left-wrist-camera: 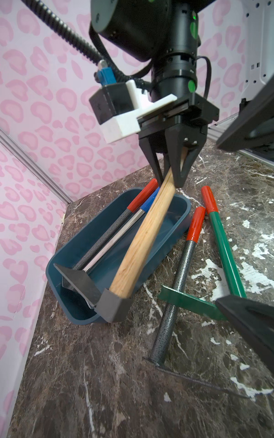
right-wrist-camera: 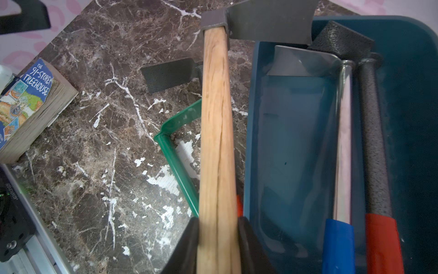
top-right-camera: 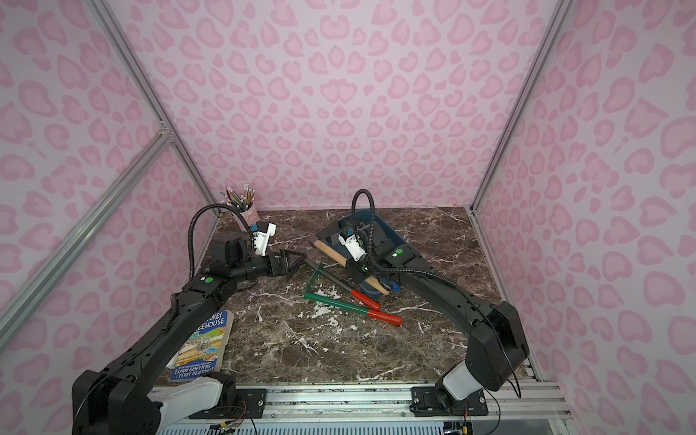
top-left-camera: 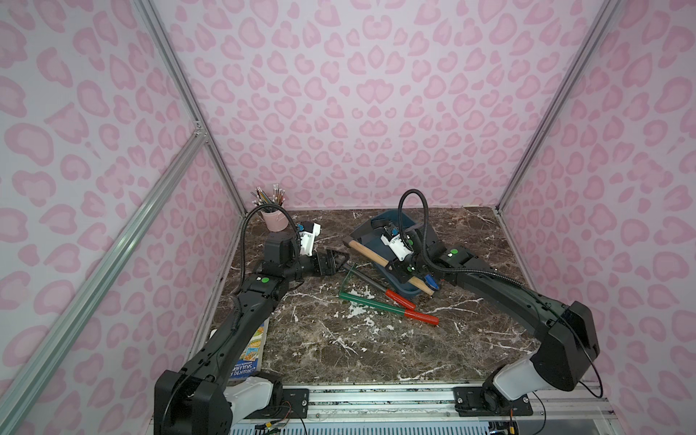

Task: Put the small hoe into the storage box
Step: Place the hoe in the storage box.

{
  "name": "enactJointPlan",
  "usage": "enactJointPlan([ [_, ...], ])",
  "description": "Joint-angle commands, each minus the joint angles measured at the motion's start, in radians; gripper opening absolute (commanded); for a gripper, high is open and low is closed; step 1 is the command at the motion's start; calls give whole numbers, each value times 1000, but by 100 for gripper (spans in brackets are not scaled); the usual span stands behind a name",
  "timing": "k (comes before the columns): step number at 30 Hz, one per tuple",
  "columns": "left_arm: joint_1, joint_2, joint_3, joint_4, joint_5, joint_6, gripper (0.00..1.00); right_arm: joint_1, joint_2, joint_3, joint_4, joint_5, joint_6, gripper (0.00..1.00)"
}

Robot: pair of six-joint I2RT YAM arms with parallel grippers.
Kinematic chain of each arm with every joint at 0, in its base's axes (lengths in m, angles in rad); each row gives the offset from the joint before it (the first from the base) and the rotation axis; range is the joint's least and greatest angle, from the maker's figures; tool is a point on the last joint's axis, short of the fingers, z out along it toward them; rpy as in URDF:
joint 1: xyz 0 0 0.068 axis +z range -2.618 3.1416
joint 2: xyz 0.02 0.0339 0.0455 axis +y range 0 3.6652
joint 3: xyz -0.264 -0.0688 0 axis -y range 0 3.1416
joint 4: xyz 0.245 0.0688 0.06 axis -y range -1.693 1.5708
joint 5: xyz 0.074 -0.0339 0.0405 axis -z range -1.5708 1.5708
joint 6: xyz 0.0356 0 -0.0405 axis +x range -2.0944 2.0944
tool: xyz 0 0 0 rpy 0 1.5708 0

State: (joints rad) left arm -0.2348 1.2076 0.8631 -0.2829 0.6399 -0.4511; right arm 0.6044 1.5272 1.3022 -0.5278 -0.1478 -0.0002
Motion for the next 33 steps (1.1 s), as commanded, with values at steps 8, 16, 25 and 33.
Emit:
enactJointPlan([
  [8,-97,28,31,37,-140,99,99,-72,-13,-15,165,30,-18,0],
  [16,-137,45,28,57,-167,116,99,-94,27,-8,193,70,-43,0],
  [25,-144,44,22,52,-180,111,100,-112,89,8,232,50,-49,0],
  [33,-144,47,20,45,-183,107,100,-134,131,5,272,9,-37,0],
])
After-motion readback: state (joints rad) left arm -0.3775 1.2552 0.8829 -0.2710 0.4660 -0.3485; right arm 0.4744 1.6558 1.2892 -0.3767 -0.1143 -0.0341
